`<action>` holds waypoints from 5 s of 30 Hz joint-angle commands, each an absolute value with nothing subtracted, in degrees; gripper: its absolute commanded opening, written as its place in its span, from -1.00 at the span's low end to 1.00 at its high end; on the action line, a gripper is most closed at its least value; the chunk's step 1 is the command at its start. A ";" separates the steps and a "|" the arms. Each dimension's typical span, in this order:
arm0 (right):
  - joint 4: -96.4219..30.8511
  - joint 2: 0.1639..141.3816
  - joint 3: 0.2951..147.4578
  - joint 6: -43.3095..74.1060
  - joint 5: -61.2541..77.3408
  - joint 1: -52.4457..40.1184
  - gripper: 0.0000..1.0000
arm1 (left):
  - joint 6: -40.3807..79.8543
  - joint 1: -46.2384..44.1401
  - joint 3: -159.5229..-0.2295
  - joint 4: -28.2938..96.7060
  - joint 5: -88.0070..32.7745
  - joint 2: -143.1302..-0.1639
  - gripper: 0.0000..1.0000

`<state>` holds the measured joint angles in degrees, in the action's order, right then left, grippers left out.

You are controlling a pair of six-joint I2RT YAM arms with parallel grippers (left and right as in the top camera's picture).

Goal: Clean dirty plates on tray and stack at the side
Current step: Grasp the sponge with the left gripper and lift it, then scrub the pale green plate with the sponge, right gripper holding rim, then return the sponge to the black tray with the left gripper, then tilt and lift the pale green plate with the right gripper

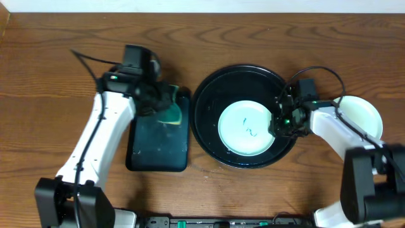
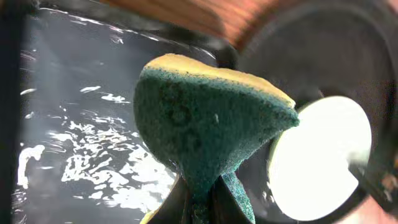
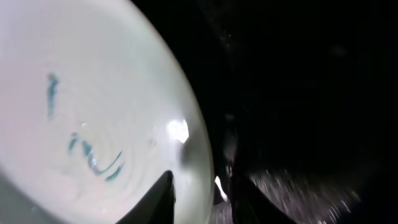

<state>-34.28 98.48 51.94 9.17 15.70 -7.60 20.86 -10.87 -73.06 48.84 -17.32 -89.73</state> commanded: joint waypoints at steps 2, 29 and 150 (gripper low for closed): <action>-32.53 101.62 52.71 9.30 16.78 -7.05 -0.97 | 17.54 -19.11 -73.60 46.65 -19.40 -90.08 -0.85; -34.06 101.56 52.71 9.37 13.13 -7.07 -0.98 | 39.79 -41.39 -73.08 18.26 -38.15 -122.26 -0.85; -29.12 67.59 53.34 -9.54 -52.34 -44.29 -0.98 | 14.39 -7.68 -64.84 46.59 -15.84 -66.39 0.61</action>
